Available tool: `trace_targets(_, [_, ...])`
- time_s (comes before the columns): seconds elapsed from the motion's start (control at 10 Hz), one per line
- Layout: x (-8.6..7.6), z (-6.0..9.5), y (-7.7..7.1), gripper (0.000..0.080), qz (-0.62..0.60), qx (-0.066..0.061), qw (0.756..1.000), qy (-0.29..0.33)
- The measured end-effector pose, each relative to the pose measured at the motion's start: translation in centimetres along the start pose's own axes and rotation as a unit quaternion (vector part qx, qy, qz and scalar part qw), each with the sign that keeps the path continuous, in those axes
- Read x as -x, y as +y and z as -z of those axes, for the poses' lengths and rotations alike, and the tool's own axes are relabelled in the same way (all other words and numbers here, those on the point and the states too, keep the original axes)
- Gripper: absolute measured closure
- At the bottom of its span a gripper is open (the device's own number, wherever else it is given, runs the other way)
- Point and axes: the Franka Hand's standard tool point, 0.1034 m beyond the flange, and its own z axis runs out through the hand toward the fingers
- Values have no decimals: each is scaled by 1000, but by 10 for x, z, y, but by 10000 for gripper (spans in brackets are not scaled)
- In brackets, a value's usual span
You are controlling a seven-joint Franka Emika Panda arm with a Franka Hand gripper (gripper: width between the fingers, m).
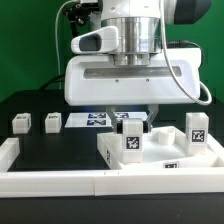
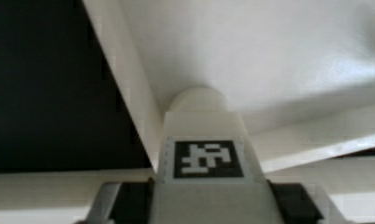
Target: Assemble square table
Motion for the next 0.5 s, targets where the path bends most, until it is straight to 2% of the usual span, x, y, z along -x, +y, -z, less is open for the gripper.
trace_targets(0.3, [0, 0, -4, 508, -148, -3, 989, 9])
trace_targets(0.5, [0, 0, -4, 508, -244, -5, 970, 9])
